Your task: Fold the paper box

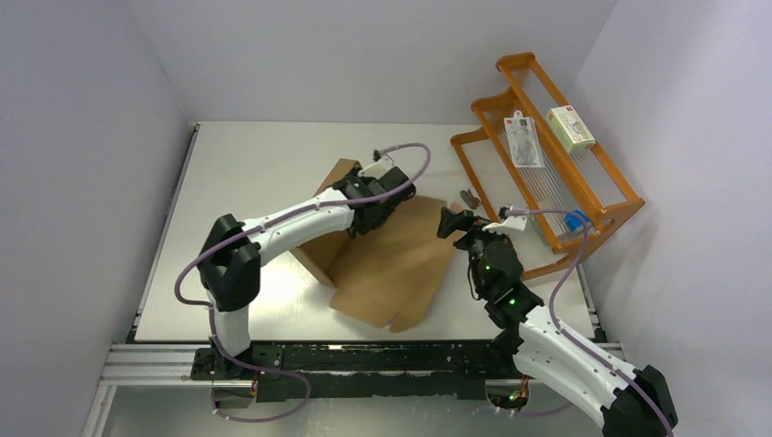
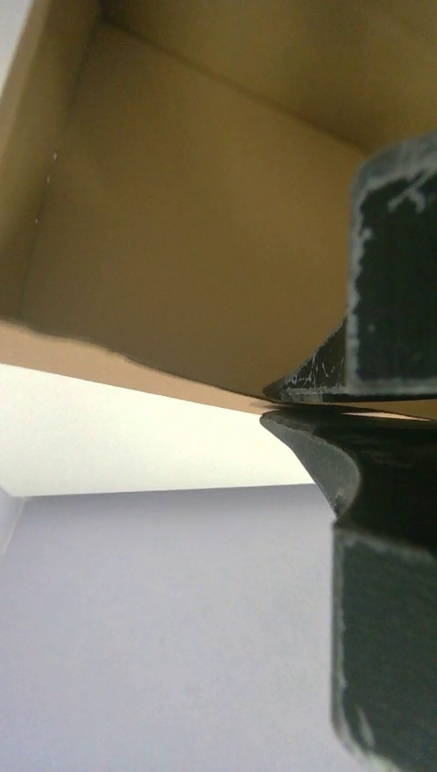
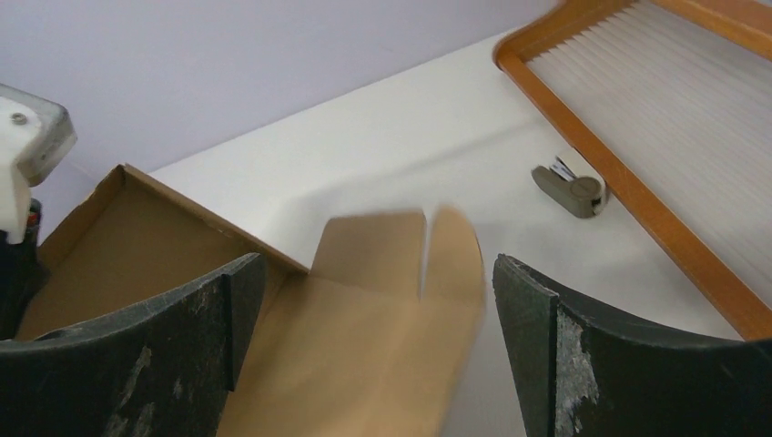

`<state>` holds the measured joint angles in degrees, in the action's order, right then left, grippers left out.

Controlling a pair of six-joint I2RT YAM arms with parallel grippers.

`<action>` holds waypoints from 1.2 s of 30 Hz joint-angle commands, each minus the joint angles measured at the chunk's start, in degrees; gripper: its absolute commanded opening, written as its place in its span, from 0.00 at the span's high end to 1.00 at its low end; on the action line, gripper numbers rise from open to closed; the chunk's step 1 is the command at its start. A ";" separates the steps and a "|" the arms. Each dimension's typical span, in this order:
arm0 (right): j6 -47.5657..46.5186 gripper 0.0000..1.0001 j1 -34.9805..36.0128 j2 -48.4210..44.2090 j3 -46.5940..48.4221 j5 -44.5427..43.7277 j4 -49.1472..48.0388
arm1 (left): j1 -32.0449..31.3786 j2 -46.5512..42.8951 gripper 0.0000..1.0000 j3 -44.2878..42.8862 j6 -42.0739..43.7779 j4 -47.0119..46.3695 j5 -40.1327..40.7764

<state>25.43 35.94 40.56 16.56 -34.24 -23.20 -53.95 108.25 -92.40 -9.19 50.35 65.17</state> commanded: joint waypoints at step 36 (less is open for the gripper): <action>-11.28 0.00 -0.13 19.50 46.70 29.24 38.29 | 32.68 -32.38 0.59 55.55 -33.73 -46.23 -57.29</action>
<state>16.32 35.75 57.58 57.67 -9.50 9.82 -21.37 79.85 -37.23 -41.52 6.07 7.01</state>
